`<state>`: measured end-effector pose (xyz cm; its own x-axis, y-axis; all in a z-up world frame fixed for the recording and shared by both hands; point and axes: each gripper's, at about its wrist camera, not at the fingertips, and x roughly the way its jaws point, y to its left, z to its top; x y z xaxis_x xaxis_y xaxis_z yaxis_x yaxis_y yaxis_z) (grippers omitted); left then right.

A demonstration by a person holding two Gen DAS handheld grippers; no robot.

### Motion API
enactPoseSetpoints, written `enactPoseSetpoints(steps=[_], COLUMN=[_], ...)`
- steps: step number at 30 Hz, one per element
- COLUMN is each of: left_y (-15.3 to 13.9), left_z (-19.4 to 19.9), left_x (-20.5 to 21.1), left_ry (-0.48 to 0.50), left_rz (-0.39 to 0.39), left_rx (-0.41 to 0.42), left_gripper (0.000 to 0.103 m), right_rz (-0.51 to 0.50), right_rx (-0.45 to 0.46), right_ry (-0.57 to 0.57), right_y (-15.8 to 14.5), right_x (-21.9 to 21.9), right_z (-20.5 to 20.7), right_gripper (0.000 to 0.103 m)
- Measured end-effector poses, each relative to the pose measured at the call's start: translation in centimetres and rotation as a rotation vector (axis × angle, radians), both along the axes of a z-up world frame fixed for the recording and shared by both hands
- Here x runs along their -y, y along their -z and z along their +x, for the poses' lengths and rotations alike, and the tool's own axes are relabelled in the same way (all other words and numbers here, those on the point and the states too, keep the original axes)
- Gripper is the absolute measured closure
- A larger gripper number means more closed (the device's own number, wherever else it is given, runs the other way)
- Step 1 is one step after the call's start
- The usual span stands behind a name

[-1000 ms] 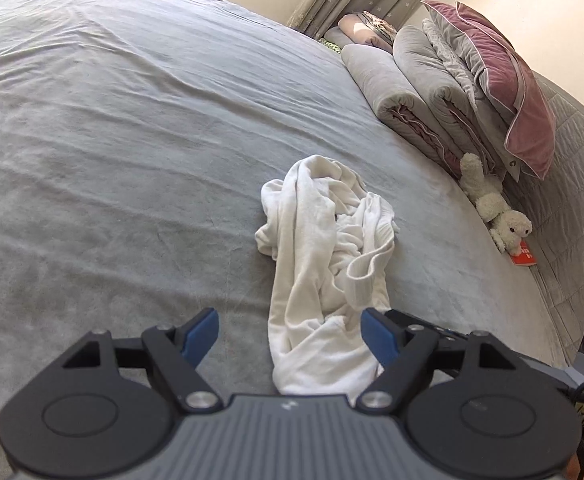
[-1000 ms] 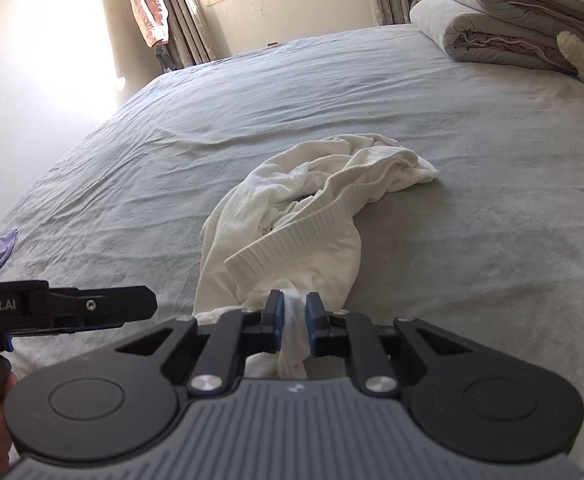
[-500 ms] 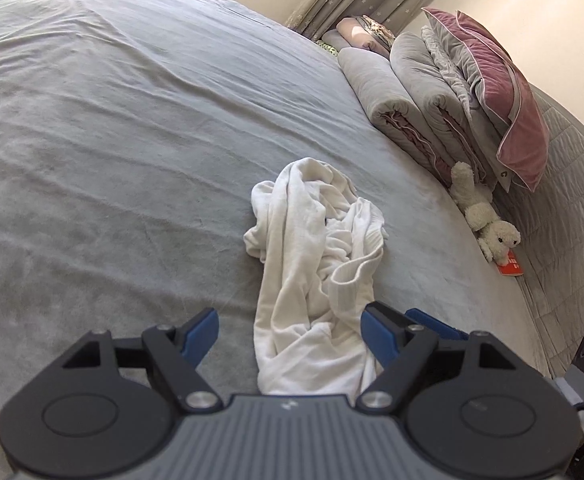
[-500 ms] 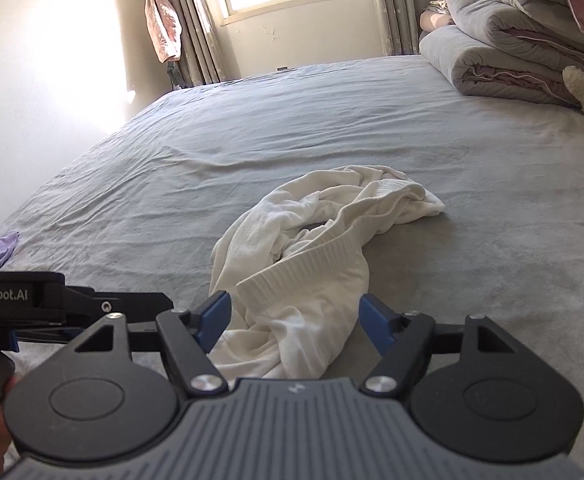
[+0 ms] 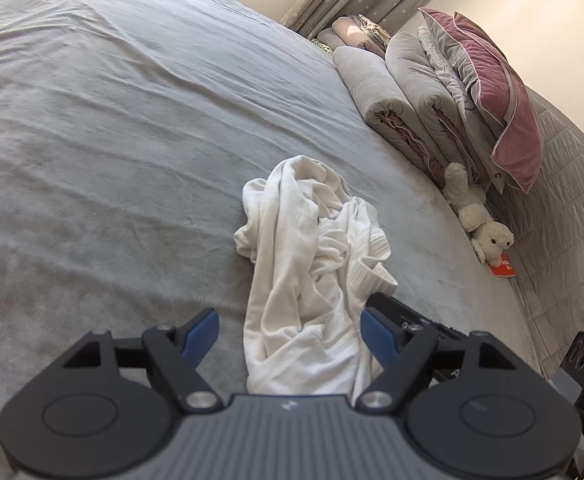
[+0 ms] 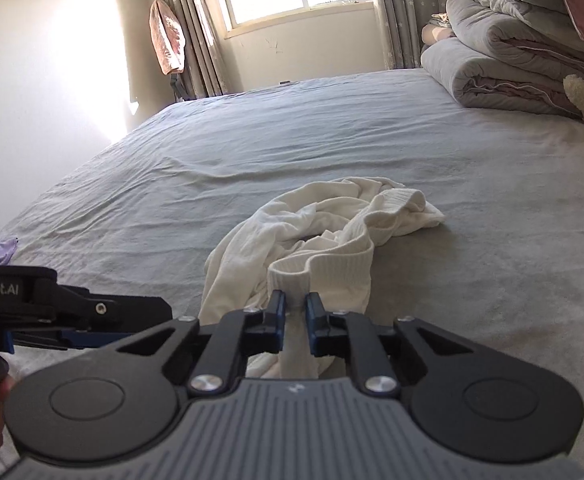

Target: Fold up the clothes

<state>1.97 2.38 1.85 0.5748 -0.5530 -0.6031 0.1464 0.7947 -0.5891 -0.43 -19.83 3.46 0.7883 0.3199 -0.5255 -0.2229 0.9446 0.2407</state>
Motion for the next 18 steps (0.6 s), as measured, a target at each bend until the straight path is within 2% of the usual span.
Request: enactPoseSetpoints(steps=[4,6,11,15,17,18], left_y=[-0.4,-0.4,-0.5,-0.3,-0.1,0.1], left_z=[-0.1,0.0,0.1,0.4,0.5,0.5], left_x=[0.0,-0.3,-1.1,-0.5,-0.2,-0.2], left_ry=[0.045,0.039,0.027,0.052,0.064,0.064], left_rz=[-0.094,-0.118,-0.166,-0.144,-0.125,-0.111], left_rx=[0.005,0.003,-0.009,-0.025,-0.041,-0.050], left_gripper=[0.026,0.028,0.028,0.029,0.034,0.044], right_rz=[0.102,0.145,0.225,0.240,0.242,0.235], right_rx=[0.030,0.027,-0.041,-0.059,-0.063,-0.063], right_ry=[-0.072,-0.124,-0.218,-0.297,-0.342,-0.363], right_y=[-1.2,-1.4,-0.9,-0.9,-1.0,-1.1], right_x=[0.1,-0.2,-1.3,-2.7,-3.4,-3.6], right_z=[-0.9,-1.1,-0.9,-1.4,-1.8,-2.1], right_gripper=[0.092,0.092,0.092,0.092,0.092,0.092])
